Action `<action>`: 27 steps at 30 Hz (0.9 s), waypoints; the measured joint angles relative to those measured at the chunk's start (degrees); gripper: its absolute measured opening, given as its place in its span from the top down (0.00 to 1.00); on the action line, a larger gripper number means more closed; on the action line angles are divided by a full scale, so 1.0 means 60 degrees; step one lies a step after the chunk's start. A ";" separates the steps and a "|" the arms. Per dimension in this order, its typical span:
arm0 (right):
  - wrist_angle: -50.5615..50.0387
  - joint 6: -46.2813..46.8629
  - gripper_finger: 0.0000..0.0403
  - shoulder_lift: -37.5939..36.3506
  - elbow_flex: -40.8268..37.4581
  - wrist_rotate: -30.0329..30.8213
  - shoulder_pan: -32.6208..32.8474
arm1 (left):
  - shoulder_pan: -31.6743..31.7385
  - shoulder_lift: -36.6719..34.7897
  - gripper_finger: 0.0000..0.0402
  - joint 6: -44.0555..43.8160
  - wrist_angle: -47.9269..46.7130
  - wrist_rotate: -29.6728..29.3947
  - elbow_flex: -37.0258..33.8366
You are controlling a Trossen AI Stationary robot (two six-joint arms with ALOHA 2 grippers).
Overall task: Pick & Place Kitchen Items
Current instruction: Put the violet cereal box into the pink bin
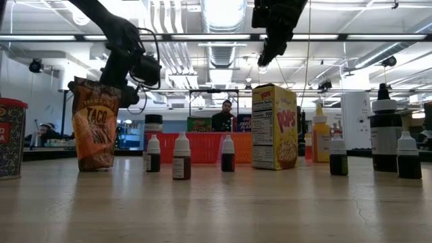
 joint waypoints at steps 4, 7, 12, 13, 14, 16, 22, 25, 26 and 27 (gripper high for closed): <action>-0.0002 -0.0001 0.77 0.0000 0.0000 0.0000 0.0000 | -0.0004 0.0247 0.42 -0.0477 0.0242 0.0697 0.0000; -0.0015 -0.0001 0.75 0.0000 0.0000 -0.0004 0.0000 | 0.0007 0.0427 0.42 -0.0593 0.0232 0.0696 0.0000; -0.0027 0.0012 0.72 0.0000 0.0002 -0.0004 0.0000 | 0.0089 0.0732 0.42 -0.0574 0.0235 0.0700 0.0000; -0.0028 0.0031 0.71 0.0000 0.0001 -0.0004 0.0000 | 0.0125 0.0773 0.42 -0.0575 0.0239 0.0702 0.0000; -0.0029 0.0033 0.71 0.0000 0.0002 -0.0004 0.0000 | 0.0171 0.0806 0.42 -0.0578 0.0235 0.0701 0.0000; -0.0033 0.0036 0.70 0.0000 0.0001 -0.0004 0.0000 | 0.0288 0.0823 0.42 -0.0609 0.0235 0.0698 -0.0004; -0.0033 0.0029 0.67 0.0000 0.0000 -0.0004 0.0000 | 0.0339 0.0818 0.42 -0.0628 0.0233 0.0670 -0.0004; -0.0031 0.0026 0.66 0.0000 0.0001 -0.0001 0.0000 | 0.0341 0.0815 0.44 -0.0627 0.0237 0.0669 -0.0004; -0.0031 0.0031 0.66 0.0000 0.0002 0.0000 0.0000 | 0.0342 0.0815 0.46 -0.0625 0.0239 0.0669 -0.0004; -0.0029 0.0035 0.66 0.0000 0.0000 0.0000 0.0000 | 0.0343 0.0815 0.48 -0.0629 0.0242 0.0669 -0.0004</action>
